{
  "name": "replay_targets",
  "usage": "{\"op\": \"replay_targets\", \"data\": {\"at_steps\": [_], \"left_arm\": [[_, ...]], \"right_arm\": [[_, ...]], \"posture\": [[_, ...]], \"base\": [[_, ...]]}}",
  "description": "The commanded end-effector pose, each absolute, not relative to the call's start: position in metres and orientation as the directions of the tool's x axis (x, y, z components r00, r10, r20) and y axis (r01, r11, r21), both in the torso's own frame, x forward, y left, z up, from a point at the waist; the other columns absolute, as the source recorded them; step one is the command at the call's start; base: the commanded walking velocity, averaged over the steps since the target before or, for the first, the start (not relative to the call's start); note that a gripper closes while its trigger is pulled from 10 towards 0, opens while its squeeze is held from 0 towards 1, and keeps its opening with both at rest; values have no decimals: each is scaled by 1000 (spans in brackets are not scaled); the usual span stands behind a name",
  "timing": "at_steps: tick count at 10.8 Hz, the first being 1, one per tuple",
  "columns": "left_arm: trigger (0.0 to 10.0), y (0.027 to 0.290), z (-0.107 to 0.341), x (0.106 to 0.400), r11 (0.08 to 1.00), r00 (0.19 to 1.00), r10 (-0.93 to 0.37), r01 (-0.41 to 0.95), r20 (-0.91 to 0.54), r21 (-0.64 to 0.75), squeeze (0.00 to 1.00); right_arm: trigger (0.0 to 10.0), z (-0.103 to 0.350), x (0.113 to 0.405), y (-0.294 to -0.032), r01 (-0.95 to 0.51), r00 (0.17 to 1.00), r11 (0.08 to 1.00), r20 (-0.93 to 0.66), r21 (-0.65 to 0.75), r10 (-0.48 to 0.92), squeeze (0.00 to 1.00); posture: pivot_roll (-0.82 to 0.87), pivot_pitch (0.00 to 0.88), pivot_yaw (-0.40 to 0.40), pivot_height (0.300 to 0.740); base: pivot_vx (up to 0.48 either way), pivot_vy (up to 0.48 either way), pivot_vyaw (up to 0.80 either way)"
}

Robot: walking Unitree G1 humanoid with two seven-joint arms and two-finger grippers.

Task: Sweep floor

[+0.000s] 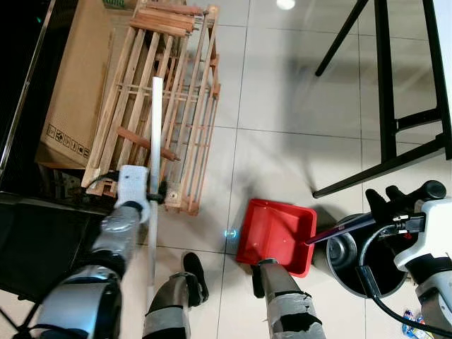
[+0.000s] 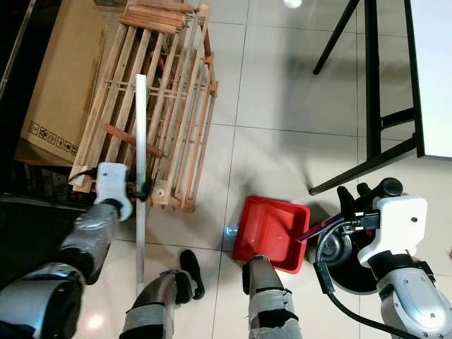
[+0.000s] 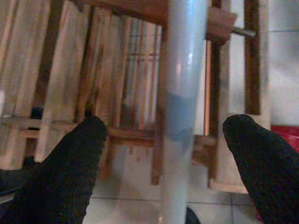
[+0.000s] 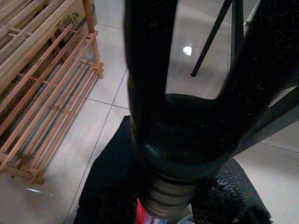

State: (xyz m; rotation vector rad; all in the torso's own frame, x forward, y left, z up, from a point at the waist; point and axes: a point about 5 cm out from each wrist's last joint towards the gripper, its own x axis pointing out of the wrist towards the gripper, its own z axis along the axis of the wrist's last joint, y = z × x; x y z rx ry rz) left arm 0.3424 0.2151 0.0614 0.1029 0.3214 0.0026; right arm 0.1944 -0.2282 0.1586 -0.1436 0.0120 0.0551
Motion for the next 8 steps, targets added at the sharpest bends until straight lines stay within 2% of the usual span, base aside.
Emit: {"op": "replay_targets", "data": {"at_steps": [1, 2, 8], "left_arm": [[8941, 220, 41, 327, 994, 919, 25, 18, -393, 104, 0], [0, 220, 41, 327, 994, 920, 17, 26, -392, 103, 0], [0, 218, 39, 326, 995, 922, 2, 35, -386, 89, 0]], "right_arm": [[10000, 131, 182, -233, -64, 980, 991, -197, -115, 40, 0], [10000, 131, 181, -232, -65, 979, 991, -198, -114, 42, 0], [10000, 131, 181, -233, -67, 979, 991, -200, -116, 43, 0]], "posture": [[-351, 520, 32, 740], [-350, 521, 31, 740], [-353, 523, 30, 740]], "base": [[0, 0, 0], [0, 0, 0], [0, 0, 0]]}}
